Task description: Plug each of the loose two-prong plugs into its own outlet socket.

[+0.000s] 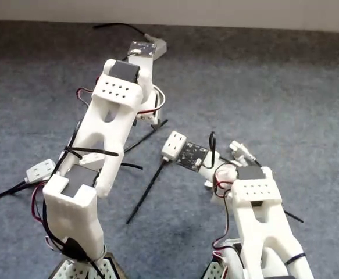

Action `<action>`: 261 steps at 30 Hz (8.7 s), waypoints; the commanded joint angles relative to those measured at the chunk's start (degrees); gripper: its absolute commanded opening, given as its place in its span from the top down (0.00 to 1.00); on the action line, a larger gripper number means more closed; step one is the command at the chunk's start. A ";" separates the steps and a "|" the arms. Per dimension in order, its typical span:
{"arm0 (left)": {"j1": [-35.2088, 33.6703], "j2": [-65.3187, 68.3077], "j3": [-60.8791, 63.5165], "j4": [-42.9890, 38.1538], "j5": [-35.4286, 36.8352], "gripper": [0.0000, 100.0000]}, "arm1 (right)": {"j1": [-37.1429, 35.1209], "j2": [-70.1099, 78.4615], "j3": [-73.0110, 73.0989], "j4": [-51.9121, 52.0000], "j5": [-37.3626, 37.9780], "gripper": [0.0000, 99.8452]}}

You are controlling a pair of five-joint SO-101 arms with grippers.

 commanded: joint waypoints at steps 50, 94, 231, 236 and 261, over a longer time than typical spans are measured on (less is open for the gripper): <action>-18.51 -3.56 -5.93 -2.02 4.13 0.80 | -18.15 10.68 -38.90 4.26 -65.76 0.96; -26.68 -3.03 -13.14 -0.44 -12.92 0.76 | -24.75 75.38 -164.62 42.15 -50.73 0.84; 16.75 -72.31 68.62 -61.71 7.91 0.99 | 19.56 53.49 -132.97 45.85 -48.18 0.85; 16.75 -77.05 78.29 -73.93 10.55 0.99 | 15.16 47.69 -132.79 45.85 -48.18 0.99; 20.88 -89.89 93.93 -89.32 10.29 0.99 | -25.36 10.68 -92.62 37.93 -52.22 0.99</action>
